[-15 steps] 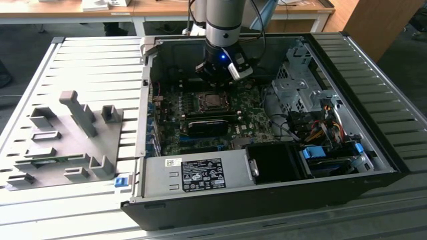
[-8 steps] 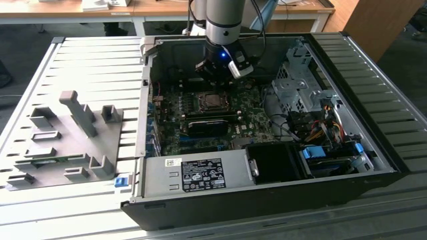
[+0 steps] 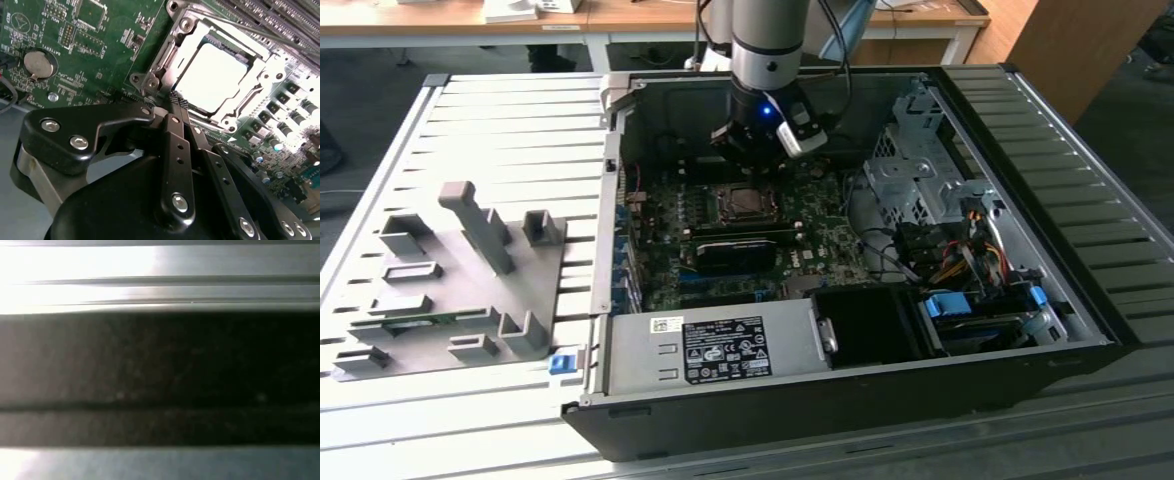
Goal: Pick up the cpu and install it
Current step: 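Install the first cpu locking lever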
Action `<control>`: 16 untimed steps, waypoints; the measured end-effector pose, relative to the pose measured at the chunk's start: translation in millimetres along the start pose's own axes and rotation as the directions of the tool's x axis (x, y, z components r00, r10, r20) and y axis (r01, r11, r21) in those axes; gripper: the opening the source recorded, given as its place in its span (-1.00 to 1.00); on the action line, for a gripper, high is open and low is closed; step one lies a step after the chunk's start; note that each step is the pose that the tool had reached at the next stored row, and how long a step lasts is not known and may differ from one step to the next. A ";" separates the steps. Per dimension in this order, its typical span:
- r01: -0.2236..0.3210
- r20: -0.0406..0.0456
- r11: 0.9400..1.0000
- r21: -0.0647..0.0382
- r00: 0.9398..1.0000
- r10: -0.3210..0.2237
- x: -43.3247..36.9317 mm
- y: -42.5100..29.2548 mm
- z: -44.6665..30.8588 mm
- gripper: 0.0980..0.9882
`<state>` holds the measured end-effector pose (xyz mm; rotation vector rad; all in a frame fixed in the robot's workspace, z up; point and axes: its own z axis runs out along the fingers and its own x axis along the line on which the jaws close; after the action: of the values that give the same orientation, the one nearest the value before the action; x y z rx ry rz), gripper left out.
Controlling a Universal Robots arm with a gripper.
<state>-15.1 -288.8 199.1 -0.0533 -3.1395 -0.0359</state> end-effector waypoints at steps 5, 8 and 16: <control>0.000 0.000 1.000 0.009 1.000 0.000 -0.1 -0.1 1.7 -0.98; 0.000 0.000 1.000 -0.006 1.000 0.000 0.0 -0.1 1.9 -0.98; 0.000 -0.002 0.998 -0.059 1.000 0.000 0.1 -0.2 1.8 -0.98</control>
<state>-15.2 -289.0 197.3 -0.0534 -3.1359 -0.1282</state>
